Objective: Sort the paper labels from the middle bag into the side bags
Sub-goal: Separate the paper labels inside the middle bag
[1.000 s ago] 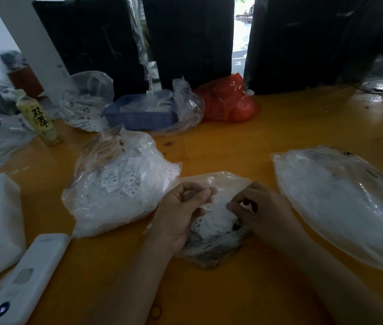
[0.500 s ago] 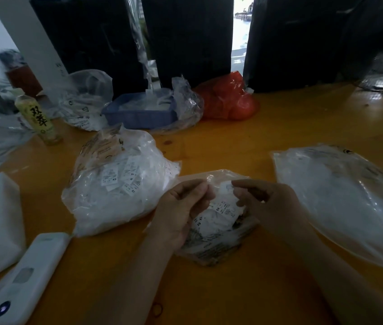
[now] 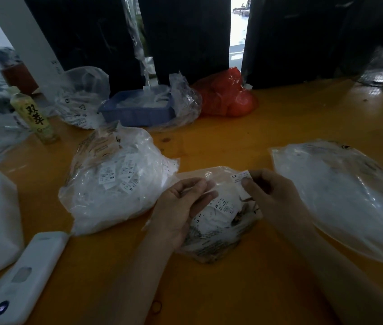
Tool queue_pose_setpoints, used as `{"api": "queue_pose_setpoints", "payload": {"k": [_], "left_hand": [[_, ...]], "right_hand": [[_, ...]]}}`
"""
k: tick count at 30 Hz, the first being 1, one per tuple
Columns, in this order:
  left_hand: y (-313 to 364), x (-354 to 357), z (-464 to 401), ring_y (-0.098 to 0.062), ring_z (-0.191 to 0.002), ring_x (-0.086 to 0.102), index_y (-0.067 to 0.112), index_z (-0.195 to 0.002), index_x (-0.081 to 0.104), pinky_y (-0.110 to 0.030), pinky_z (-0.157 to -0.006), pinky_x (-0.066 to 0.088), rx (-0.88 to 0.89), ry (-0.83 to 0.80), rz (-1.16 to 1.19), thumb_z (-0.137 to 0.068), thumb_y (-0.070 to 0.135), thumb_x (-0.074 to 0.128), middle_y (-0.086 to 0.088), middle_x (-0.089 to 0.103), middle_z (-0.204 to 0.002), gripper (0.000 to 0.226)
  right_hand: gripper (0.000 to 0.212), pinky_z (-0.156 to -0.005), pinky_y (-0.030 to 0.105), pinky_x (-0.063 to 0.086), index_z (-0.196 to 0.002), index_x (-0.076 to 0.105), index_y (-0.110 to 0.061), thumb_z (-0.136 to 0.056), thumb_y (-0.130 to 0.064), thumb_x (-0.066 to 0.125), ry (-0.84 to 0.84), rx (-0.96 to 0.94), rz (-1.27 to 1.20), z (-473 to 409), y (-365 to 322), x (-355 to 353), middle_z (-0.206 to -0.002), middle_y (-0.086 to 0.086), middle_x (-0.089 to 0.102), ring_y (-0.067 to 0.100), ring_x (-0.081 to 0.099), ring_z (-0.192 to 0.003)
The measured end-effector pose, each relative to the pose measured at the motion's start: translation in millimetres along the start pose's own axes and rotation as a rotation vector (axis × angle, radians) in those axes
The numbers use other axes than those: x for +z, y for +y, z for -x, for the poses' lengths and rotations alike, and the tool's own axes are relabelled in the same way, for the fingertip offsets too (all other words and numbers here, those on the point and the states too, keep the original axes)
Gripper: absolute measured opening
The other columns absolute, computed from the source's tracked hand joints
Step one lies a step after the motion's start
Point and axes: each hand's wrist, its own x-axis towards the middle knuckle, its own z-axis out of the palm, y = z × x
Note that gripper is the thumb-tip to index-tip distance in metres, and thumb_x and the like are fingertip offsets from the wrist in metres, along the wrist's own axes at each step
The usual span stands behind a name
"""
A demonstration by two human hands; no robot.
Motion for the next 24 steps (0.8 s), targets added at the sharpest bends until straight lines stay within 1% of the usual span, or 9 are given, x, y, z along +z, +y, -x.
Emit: {"api": "queue_pose_setpoints", "payload": {"k": [3, 6, 8, 11, 14, 16, 19, 22, 24], "left_hand": [[-1, 0, -1, -0.029, -0.099, 0.079, -0.001, -0.108, 0.071, -0.023, -0.076, 0.062, 0.004, 0.0, -0.015, -0.078, 0.016, 0.078, -0.02, 0.078, -0.111, 0.035], [-2, 1, -1, -0.029, -0.099, 0.079, -0.002, -0.111, 0.069, -0.024, -0.076, 0.062, 0.006, -0.006, -0.038, -0.079, 0.017, 0.078, -0.02, 0.078, -0.111, 0.038], [-2, 1, 0, -0.03, -0.1, 0.079, -0.002, -0.111, 0.068, -0.023, -0.076, 0.062, 0.009, -0.014, -0.059, -0.078, 0.018, 0.079, -0.019, 0.078, -0.111, 0.04], [-3, 1, 1, -0.029, -0.1, 0.078, 0.001, -0.11, 0.069, -0.023, -0.076, 0.062, 0.029, -0.027, -0.114, -0.08, 0.019, 0.078, -0.018, 0.079, -0.11, 0.036], [-6, 2, 2, -0.027, -0.097, 0.079, 0.003, -0.109, 0.071, -0.024, -0.076, 0.062, 0.065, -0.017, -0.208, -0.089, 0.014, 0.076, -0.015, 0.08, -0.107, 0.023], [-7, 2, 3, -0.027, -0.096, 0.079, 0.003, -0.11, 0.072, -0.024, -0.076, 0.062, 0.091, -0.008, -0.25, -0.093, 0.012, 0.074, -0.014, 0.08, -0.106, 0.019], [-5, 4, 4, -0.027, -0.097, 0.079, 0.003, -0.11, 0.071, -0.024, -0.076, 0.062, 0.108, -0.013, -0.248, -0.087, 0.02, 0.077, -0.013, 0.081, -0.106, 0.029], [-5, 5, 5, -0.025, -0.096, 0.079, 0.006, -0.107, 0.073, -0.024, -0.075, 0.062, 0.116, 0.001, -0.27, -0.08, 0.024, 0.08, -0.013, 0.081, -0.103, 0.034], [-7, 4, 4, -0.023, -0.093, 0.079, 0.009, -0.103, 0.077, -0.024, -0.074, 0.062, 0.107, 0.017, -0.307, -0.083, 0.021, 0.082, -0.012, 0.081, -0.1, 0.024]], "right_hand": [[0.015, -0.059, 0.022, 0.057, -0.108, 0.067, -0.031, -0.096, -0.035, 0.058, -0.04, 0.033, -0.046, 1, 0, 3, -0.086, -0.012, 0.072, 0.008, 0.073, -0.07], [0.02, -0.055, 0.015, 0.051, -0.111, 0.062, -0.044, -0.097, -0.029, 0.062, -0.031, -0.046, 0.099, 3, 0, 5, -0.08, -0.018, 0.069, 0.004, 0.068, -0.066], [0.024, -0.055, 0.013, 0.05, -0.109, 0.059, -0.048, -0.097, -0.028, 0.062, -0.034, -0.073, 0.132, 4, -2, 6, -0.086, -0.022, 0.067, 0.003, 0.067, -0.069], [0.023, -0.062, 0.01, 0.049, -0.113, 0.06, -0.042, -0.098, -0.025, 0.062, -0.077, -0.09, 0.189, 5, -2, 8, -0.096, -0.035, 0.062, -0.001, 0.066, -0.079], [0.023, -0.066, 0.006, 0.048, -0.119, 0.065, -0.03, -0.098, -0.021, 0.064, -0.091, -0.095, 0.254, 6, -2, 11, -0.094, -0.033, 0.06, -0.009, 0.062, -0.087], [0.023, -0.065, 0.007, 0.048, -0.119, 0.065, -0.028, -0.097, -0.021, 0.064, -0.073, -0.103, 0.253, 7, -3, 12, -0.094, -0.032, 0.059, -0.009, 0.062, -0.085], [0.021, -0.062, 0.009, 0.05, -0.117, 0.065, -0.031, -0.097, -0.023, 0.064, -0.032, -0.085, 0.198, 6, -5, 8, -0.091, -0.03, 0.064, -0.005, 0.065, -0.081], [0.022, -0.058, 0.004, 0.045, -0.119, 0.066, -0.027, -0.097, -0.021, 0.066, -0.096, -0.073, 0.243, 5, -5, 8, -0.085, -0.032, 0.062, -0.013, 0.062, -0.078], [0.023, -0.054, 0.004, 0.042, -0.116, 0.063, -0.031, -0.096, -0.02, 0.067, -0.149, -0.105, 0.253, 7, -6, 11, -0.084, -0.04, 0.058, -0.014, 0.059, -0.072]]}}
